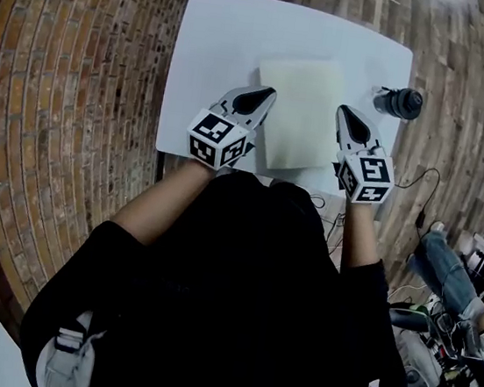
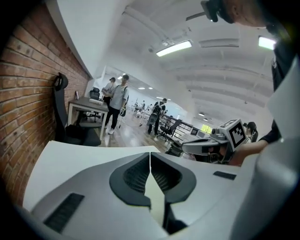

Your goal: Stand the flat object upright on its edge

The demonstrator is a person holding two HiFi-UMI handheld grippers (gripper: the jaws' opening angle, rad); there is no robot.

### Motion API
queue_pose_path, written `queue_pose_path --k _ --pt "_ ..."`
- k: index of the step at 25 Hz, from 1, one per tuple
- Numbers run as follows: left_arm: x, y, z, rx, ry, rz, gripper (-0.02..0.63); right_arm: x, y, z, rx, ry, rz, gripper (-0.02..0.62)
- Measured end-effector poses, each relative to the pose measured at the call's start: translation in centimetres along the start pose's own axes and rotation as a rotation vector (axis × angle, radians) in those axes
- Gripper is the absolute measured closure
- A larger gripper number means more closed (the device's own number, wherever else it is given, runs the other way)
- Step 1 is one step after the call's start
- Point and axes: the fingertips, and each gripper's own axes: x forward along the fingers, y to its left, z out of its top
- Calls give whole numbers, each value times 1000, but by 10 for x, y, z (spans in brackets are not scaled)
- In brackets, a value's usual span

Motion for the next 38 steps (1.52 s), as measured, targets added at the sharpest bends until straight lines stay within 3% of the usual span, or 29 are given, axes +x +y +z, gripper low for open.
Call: queue_pose_path --k 9,16,23,27,38 --pt "20 37 -49 -146 116 195 584 43 -34 -47 27 196 70 576" --pt "33 56 -86 -242 213 282 583 74 -53 -78 29 357 85 561" --pt "40 69 -108 -308 253 356 578 93 -71 -101 28 488 86 515" --pt "44 78 -127 -339 319 393 484 103 -78 -111 47 549 97 489" --pt "59 89 -163 -425 445 396 348 118 -91 -151 150 697 148 313"
